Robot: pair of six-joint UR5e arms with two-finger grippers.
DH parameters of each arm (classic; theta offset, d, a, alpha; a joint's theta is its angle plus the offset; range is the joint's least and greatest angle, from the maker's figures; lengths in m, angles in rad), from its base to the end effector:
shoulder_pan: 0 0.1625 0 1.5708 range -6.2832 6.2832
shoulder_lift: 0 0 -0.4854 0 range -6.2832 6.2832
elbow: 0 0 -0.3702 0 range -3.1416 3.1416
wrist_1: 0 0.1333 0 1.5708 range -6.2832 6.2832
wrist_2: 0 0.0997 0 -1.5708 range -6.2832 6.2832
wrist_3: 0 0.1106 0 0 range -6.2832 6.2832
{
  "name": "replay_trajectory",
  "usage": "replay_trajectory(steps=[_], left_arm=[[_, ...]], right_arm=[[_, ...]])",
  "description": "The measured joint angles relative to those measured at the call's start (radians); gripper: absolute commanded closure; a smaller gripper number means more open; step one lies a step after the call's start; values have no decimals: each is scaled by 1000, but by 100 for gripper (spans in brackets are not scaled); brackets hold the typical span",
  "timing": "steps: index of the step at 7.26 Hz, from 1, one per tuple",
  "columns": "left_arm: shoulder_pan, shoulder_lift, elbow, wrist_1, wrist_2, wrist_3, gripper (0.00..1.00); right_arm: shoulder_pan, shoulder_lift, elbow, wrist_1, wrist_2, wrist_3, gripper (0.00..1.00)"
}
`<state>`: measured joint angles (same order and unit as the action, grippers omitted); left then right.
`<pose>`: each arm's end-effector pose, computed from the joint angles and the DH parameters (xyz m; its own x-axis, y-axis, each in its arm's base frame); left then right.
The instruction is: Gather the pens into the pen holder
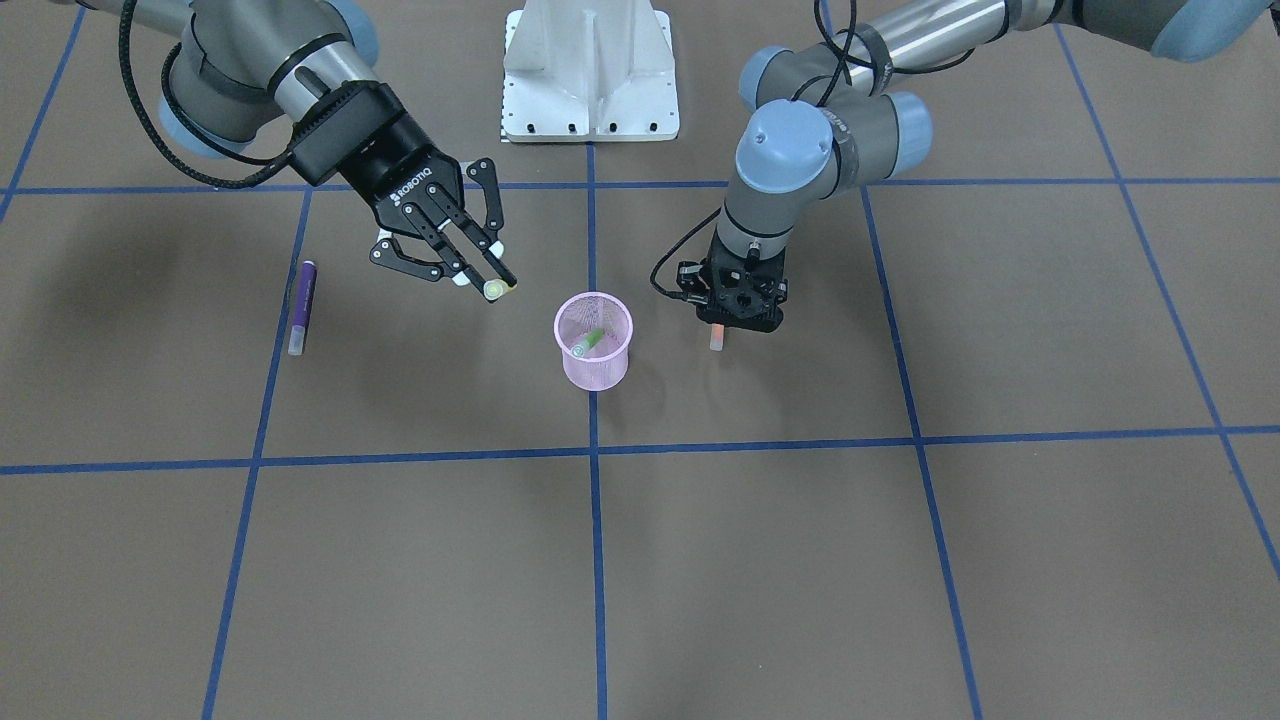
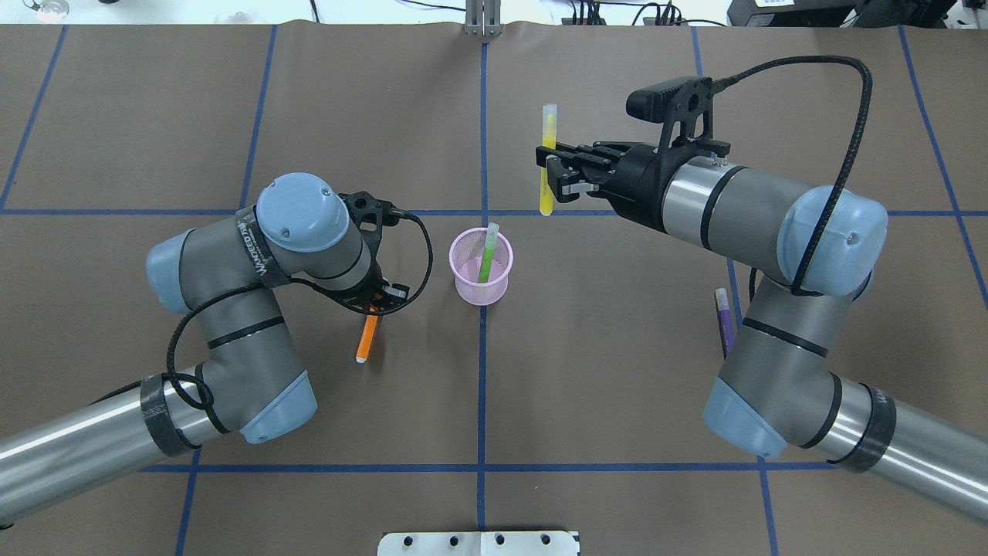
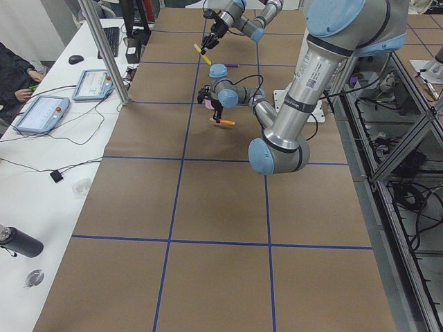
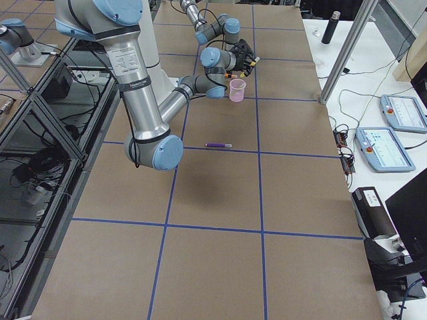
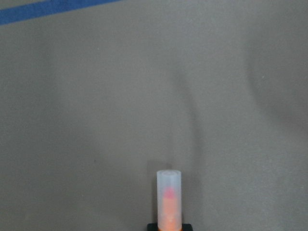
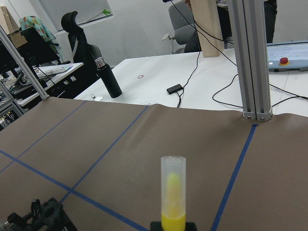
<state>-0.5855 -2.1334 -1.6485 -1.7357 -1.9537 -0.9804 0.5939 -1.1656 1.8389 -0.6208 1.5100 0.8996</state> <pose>0.5316 -0.4628 0.3511 0.6402 0.1951 -0.7431 -0.0822 0.9791 0.1863 -0.4071 -0.4438 0.2724 0.3446 -0.5164 0.7840 -0.5038 0.6029 0.6186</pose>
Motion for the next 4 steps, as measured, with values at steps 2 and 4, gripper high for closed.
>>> replay_trajectory(steps=[2, 4], left_arm=[[-128, 21, -51, 4, -71, 23, 100], [-292, 50, -61, 6, -197, 125, 100]], right_arm=[[-29, 33, -25, -1, -47, -1, 100], [-95, 95, -85, -2, -159, -1, 100]])
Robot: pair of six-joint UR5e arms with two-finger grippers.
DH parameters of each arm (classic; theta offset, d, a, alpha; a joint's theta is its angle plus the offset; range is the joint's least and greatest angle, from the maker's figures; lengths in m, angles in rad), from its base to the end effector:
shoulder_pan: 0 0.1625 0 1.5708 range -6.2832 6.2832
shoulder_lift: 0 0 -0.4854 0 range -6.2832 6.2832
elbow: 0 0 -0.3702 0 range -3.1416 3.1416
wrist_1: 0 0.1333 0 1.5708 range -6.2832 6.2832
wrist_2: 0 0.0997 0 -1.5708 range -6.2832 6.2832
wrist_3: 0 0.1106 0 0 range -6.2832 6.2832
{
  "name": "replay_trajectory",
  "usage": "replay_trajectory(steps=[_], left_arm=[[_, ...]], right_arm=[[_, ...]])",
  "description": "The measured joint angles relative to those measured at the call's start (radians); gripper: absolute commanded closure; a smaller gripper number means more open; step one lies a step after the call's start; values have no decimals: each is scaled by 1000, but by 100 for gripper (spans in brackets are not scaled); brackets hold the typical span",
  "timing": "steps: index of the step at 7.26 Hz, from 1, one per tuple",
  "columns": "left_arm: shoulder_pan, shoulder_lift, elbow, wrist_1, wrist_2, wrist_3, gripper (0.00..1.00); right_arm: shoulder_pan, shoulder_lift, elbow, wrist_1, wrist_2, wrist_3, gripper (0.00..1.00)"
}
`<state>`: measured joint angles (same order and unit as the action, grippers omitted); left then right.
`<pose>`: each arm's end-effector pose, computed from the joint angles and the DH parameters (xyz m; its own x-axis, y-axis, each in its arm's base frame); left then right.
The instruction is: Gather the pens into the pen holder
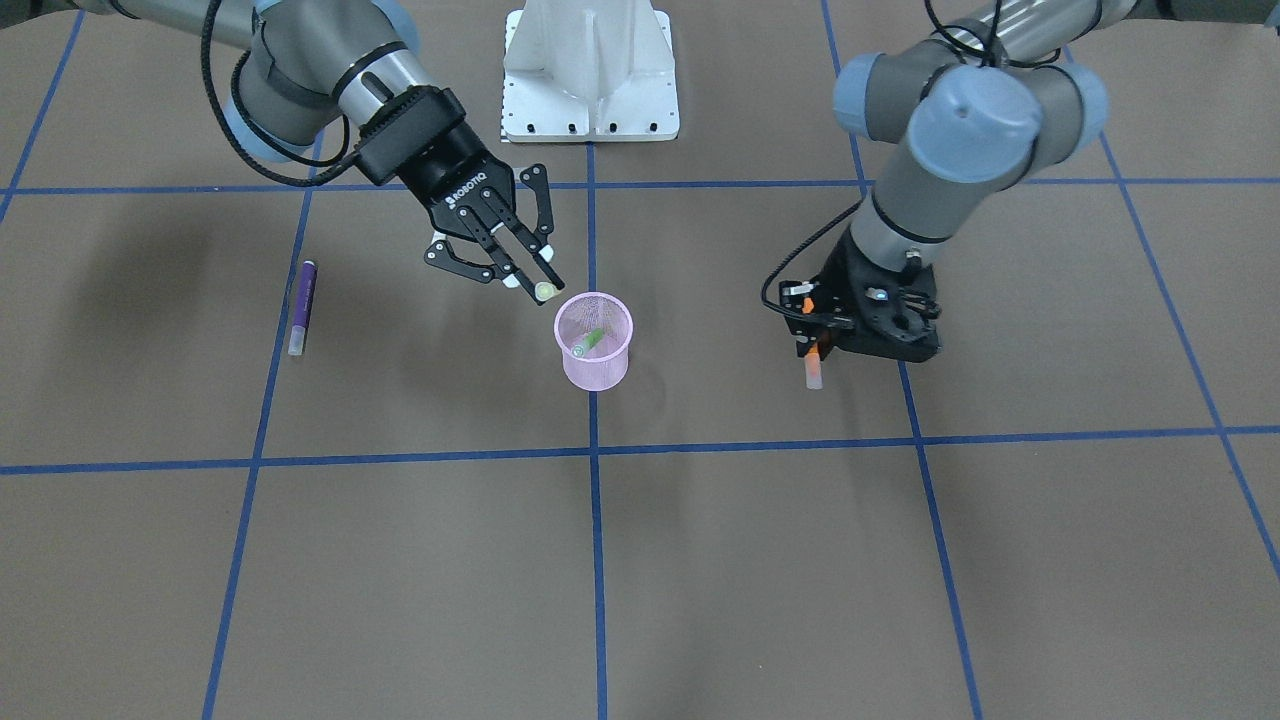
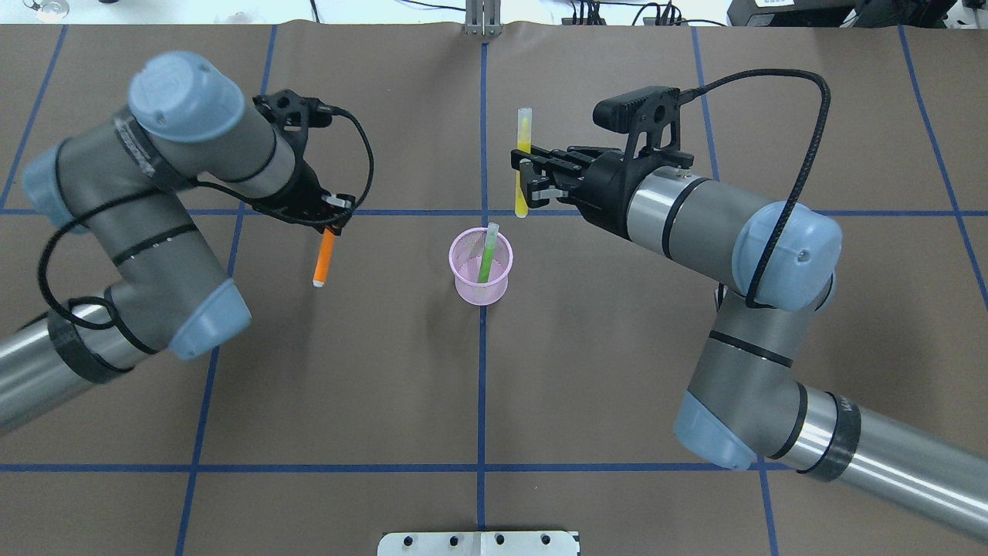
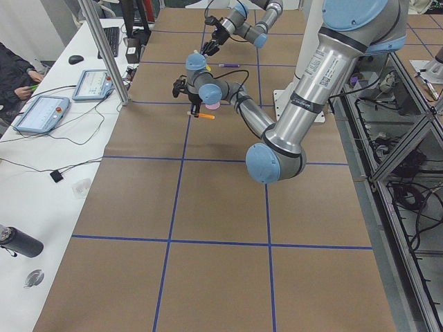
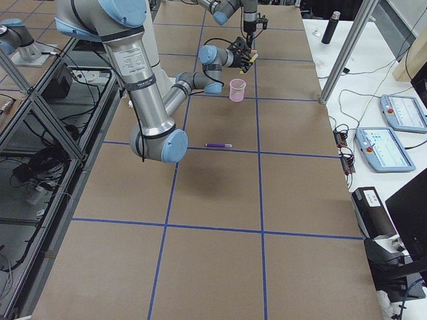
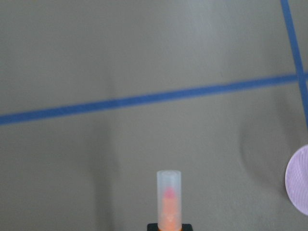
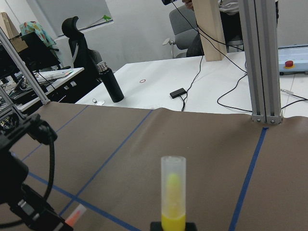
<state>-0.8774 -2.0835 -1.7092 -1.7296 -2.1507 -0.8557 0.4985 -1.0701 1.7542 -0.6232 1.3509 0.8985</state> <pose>0.3712 -0.5605 0.3527 0.5883 0.1503 -0.7946 0.0053 0.9818 0.1896 -0.4707 -0.4354 0.2483 0.3679 -0.4918 0.7892 -0.5480 0.5711 0.6112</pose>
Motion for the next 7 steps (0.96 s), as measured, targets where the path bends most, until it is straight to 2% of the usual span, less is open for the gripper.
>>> replay_trajectory(steps=[3, 6, 7], left_arm=[[-87, 25, 8, 2, -46, 85, 100], [-92, 27, 22, 1, -49, 90, 100], [-90, 27, 26, 1, -49, 91, 100]], right_arm=[[-84, 53, -94, 3, -109, -9, 100], [-119, 47, -142, 9, -140, -16, 100], [-128, 43, -156, 11, -141, -17, 35]])
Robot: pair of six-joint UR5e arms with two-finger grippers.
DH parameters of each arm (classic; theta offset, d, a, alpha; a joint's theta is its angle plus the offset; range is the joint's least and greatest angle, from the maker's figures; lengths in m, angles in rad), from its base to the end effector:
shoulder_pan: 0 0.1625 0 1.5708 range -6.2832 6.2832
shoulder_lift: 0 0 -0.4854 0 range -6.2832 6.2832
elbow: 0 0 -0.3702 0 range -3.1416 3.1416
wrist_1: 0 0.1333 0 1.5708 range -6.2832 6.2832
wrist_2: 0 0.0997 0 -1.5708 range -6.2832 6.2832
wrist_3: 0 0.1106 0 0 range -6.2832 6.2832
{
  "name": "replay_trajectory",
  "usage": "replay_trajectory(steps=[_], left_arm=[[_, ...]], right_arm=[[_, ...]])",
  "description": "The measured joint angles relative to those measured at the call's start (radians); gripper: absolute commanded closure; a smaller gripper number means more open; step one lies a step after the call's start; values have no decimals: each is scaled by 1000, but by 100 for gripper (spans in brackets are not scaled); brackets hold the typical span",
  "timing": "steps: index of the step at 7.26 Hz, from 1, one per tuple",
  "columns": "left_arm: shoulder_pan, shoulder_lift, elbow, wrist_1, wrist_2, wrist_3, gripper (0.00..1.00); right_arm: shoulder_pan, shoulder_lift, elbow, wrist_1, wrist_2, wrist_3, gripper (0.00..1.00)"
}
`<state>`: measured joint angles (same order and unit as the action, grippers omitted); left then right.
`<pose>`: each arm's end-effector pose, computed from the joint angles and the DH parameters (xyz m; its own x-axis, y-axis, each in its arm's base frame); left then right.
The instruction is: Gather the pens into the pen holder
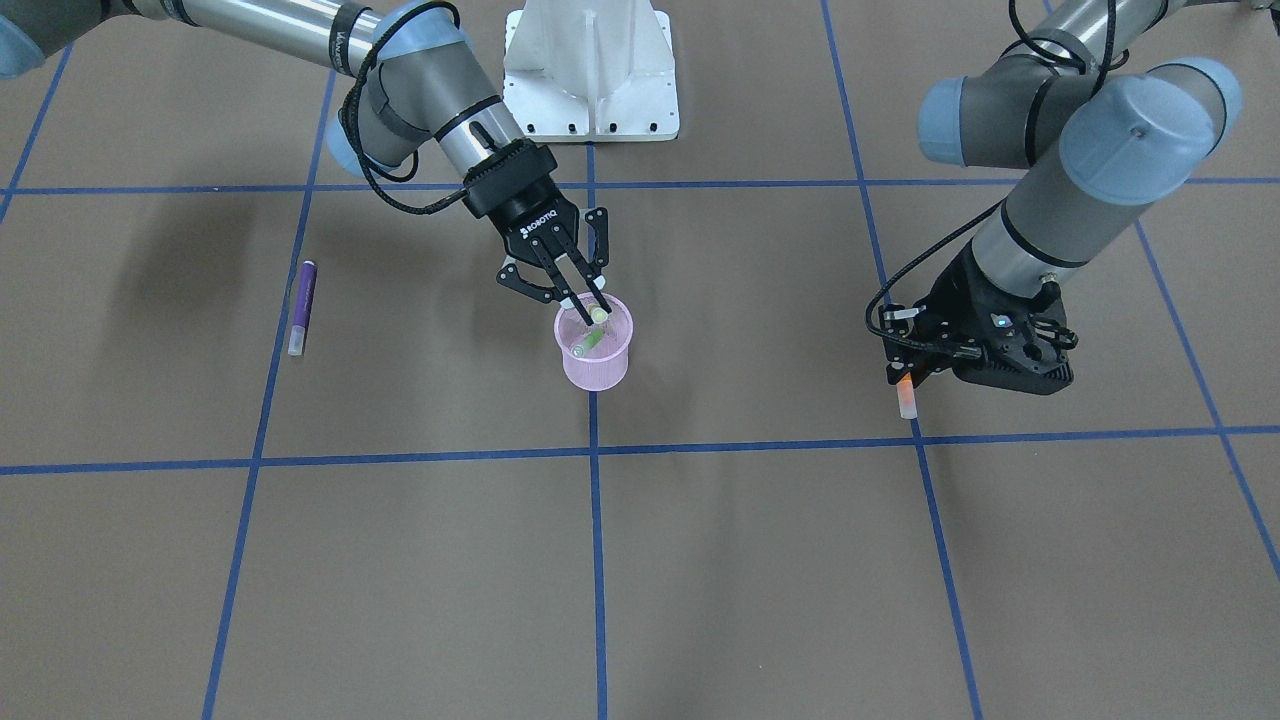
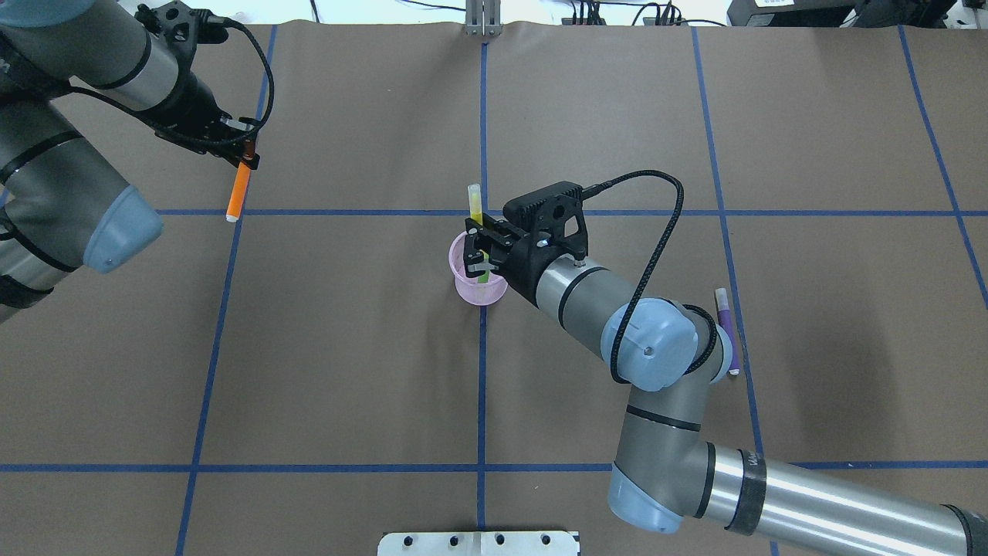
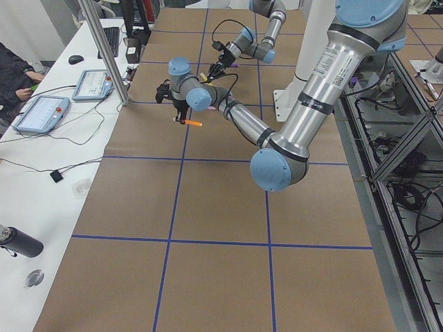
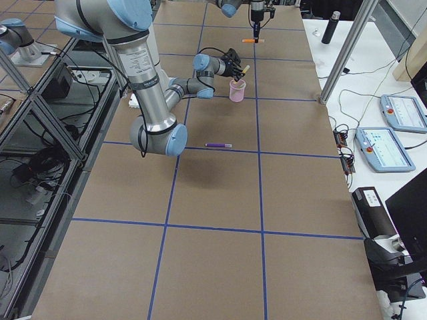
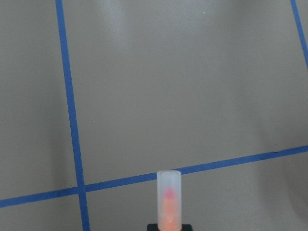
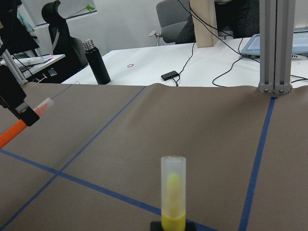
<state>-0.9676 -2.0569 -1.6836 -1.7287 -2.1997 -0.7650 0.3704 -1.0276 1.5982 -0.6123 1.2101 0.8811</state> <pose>0.3219 -0.5875 0.3795 0.6008 0.1562 -0.7840 0.0050 0.9800 0.1991 -0.5622 -0.4032 0.2828 0.4547 -0.4621 0.7614 -0.4901 0.5840 0.6471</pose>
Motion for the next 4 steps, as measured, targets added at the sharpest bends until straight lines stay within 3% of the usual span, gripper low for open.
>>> replay_trajectory(steps=[1, 4], left_arm=[[1, -1, 1, 0, 0, 0, 100], [0, -6, -17, -20, 6, -1, 100]], right_arm=[[-7, -2, -9, 1, -1, 0, 1], [-14, 4, 21, -26, 21, 61, 1]])
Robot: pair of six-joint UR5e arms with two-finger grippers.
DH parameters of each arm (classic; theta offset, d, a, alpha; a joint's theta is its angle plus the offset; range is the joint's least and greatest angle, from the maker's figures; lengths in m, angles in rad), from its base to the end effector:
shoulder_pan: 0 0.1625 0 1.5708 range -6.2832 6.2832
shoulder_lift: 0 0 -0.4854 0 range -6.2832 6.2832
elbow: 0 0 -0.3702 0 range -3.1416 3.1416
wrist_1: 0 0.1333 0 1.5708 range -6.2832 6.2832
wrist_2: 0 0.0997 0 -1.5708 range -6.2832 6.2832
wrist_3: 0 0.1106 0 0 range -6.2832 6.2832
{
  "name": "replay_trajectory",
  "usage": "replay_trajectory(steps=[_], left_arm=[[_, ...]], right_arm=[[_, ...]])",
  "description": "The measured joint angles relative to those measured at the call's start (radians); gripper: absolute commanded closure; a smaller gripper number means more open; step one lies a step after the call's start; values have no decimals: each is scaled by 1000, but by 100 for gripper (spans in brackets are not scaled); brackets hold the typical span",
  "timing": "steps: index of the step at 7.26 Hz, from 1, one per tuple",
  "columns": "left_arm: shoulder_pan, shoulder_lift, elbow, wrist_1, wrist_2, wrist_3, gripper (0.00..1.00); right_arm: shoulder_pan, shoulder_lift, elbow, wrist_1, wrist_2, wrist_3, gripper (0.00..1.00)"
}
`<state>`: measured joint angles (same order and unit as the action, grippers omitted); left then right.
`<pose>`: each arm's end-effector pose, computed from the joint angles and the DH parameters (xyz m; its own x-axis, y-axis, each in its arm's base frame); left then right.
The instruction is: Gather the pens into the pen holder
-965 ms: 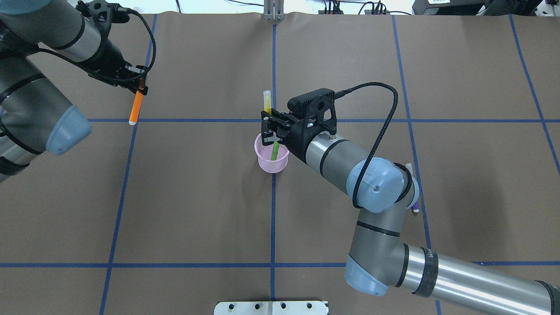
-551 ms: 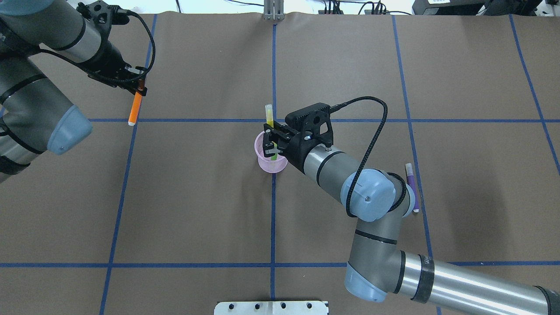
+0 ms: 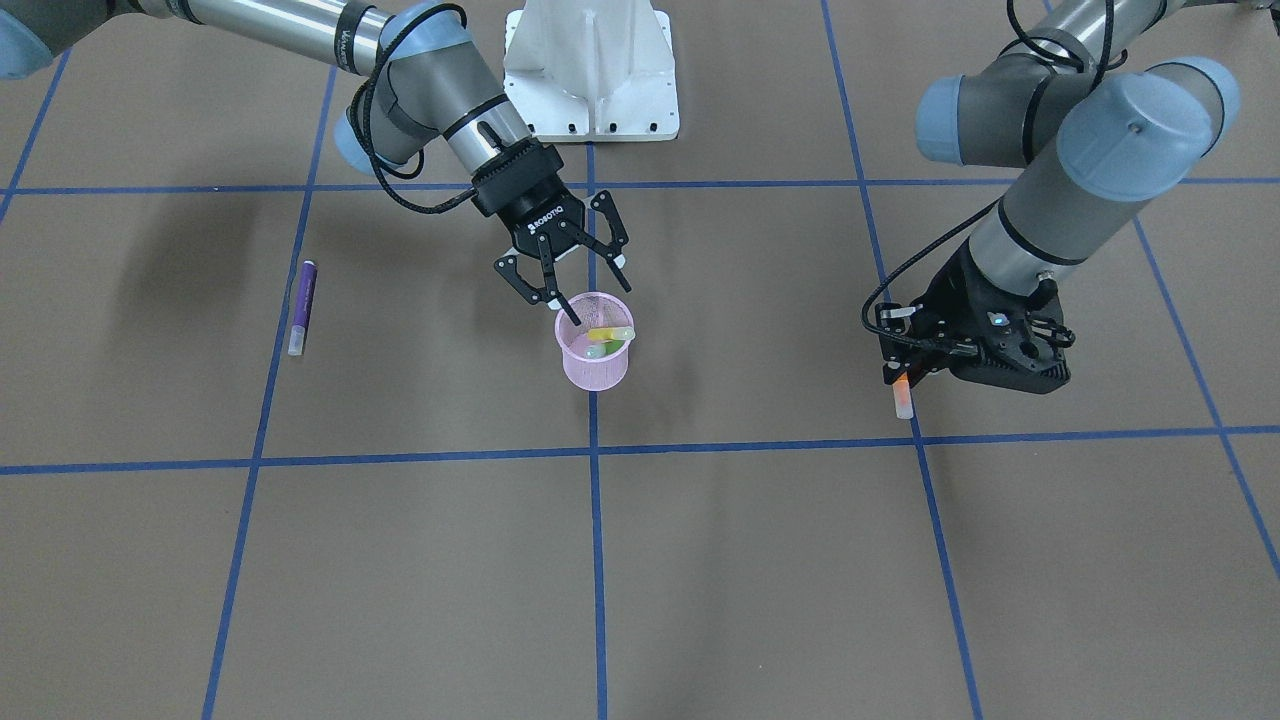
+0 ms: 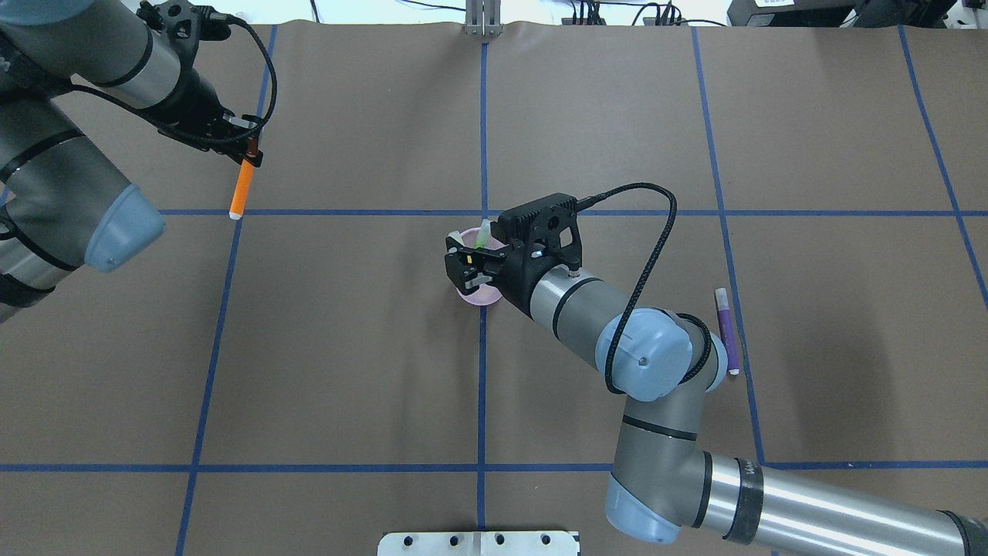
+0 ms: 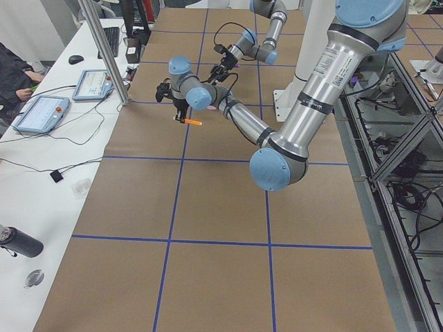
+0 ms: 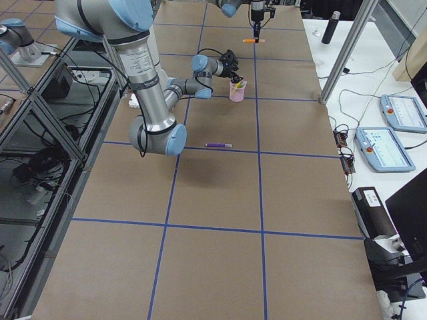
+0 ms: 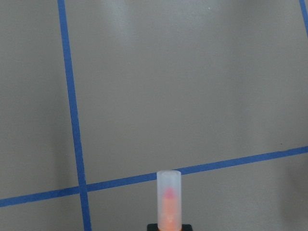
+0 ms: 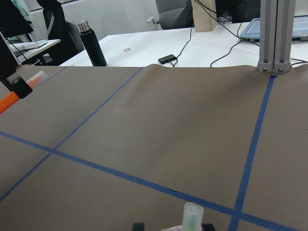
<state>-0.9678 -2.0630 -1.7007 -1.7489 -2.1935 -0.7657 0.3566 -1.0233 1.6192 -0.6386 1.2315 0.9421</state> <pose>0.3200 -0.5860 0.3656 0.5850 0.1830 -0.7901 0.0144 0.9717 0.2357 -0.5661 -0.3924 0.2740 0.4092 -0.4394 0.7997 -0.4947 0.6296 0.5991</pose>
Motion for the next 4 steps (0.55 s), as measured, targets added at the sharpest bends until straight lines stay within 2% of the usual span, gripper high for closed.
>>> replay_trajectory(steps=[1, 2, 3, 4], left_arm=[[-1, 2, -32, -46, 19, -3, 100], [1, 4, -65, -115, 74, -10, 100], [10, 4, -96, -184, 167, -29, 100], [40, 7, -129, -253, 291, -60, 100]], right_arm=[[12, -1, 50, -102, 54, 58, 0], [42, -4, 127, -278, 131, 98, 0], [97, -5, 194, -499, 243, 125, 0], [177, -8, 231, -699, 394, 142, 0]])
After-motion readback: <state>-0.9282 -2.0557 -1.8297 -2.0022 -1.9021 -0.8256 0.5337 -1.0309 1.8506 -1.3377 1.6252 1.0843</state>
